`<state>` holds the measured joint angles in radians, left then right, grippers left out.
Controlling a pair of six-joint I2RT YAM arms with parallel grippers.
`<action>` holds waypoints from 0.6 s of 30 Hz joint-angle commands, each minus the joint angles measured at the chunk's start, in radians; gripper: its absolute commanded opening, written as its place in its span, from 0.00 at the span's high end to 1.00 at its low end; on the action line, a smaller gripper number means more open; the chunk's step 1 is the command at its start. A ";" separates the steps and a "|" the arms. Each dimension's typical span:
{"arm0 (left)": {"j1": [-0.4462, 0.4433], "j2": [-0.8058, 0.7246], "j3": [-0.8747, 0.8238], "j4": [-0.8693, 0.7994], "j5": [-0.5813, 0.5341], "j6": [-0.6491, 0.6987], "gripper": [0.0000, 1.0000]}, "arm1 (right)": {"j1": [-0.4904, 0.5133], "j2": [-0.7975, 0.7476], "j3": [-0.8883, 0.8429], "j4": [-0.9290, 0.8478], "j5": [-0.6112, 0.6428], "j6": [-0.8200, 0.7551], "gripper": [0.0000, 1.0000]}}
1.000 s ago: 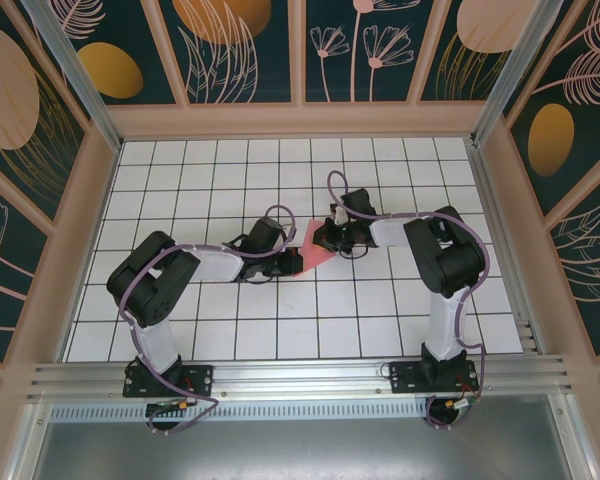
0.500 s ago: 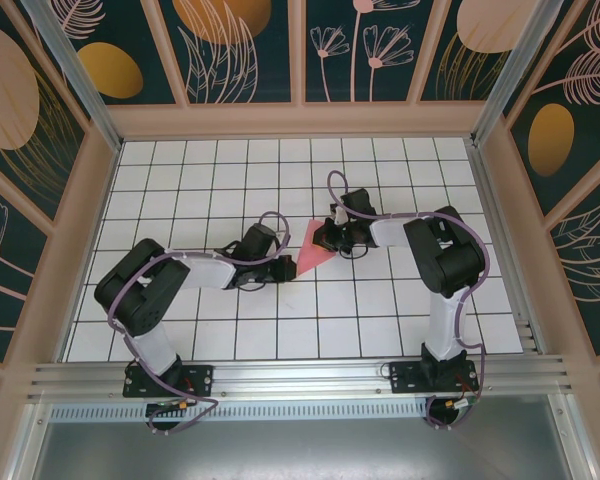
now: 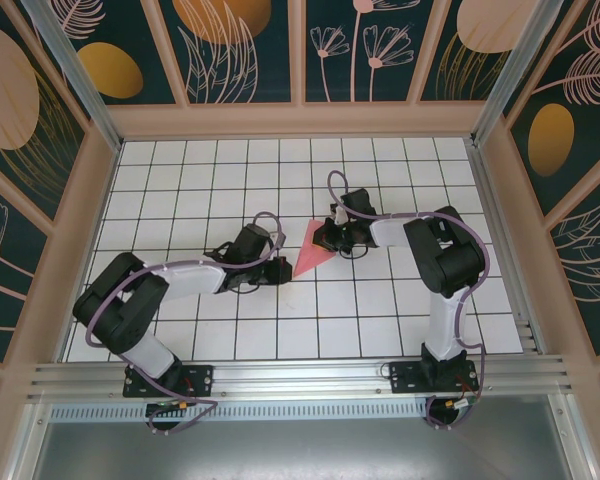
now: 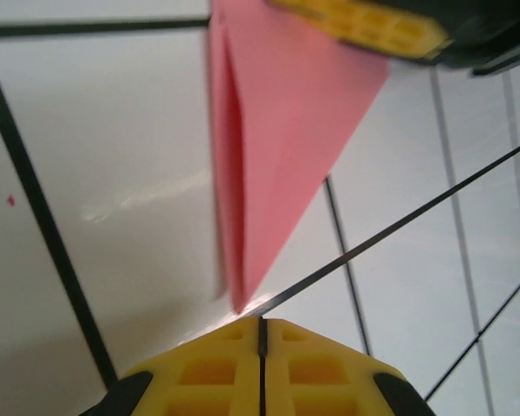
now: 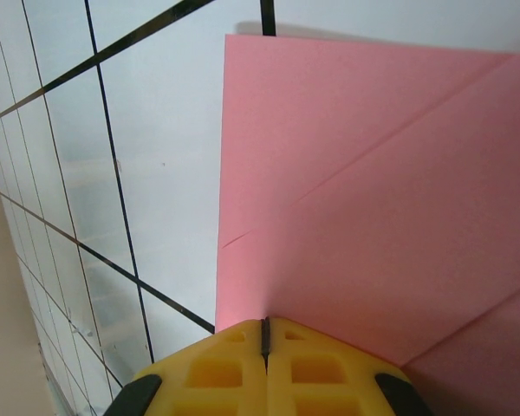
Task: Fold a paper plane with a square sheet of paper (pick it up from the middle)
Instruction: Fourth fold the wing at the center of the table.
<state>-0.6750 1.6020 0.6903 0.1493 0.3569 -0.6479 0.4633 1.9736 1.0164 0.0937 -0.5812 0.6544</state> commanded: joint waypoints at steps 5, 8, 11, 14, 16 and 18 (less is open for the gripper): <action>-0.003 0.088 0.057 0.162 0.045 -0.092 0.91 | -0.001 0.108 -0.047 -0.137 0.132 0.003 0.96; -0.003 0.140 0.069 0.160 0.037 -0.099 0.92 | 0.000 0.107 -0.047 -0.133 0.125 0.002 0.97; -0.003 0.167 0.069 0.143 0.014 -0.098 0.93 | 0.001 0.105 -0.044 -0.131 0.119 0.001 0.97; -0.002 0.186 0.066 0.113 -0.011 -0.092 0.95 | 0.000 0.100 -0.036 -0.129 0.107 -0.004 0.96; -0.002 0.206 0.063 0.080 -0.040 -0.080 0.96 | 0.000 0.089 -0.024 -0.128 0.097 -0.016 0.96; -0.002 0.220 0.052 0.073 -0.052 -0.080 0.99 | 0.000 0.068 -0.014 -0.121 0.084 -0.031 0.96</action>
<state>-0.6750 1.7847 0.7460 0.2783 0.3580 -0.7341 0.4606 1.9739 1.0214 0.0902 -0.5911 0.6594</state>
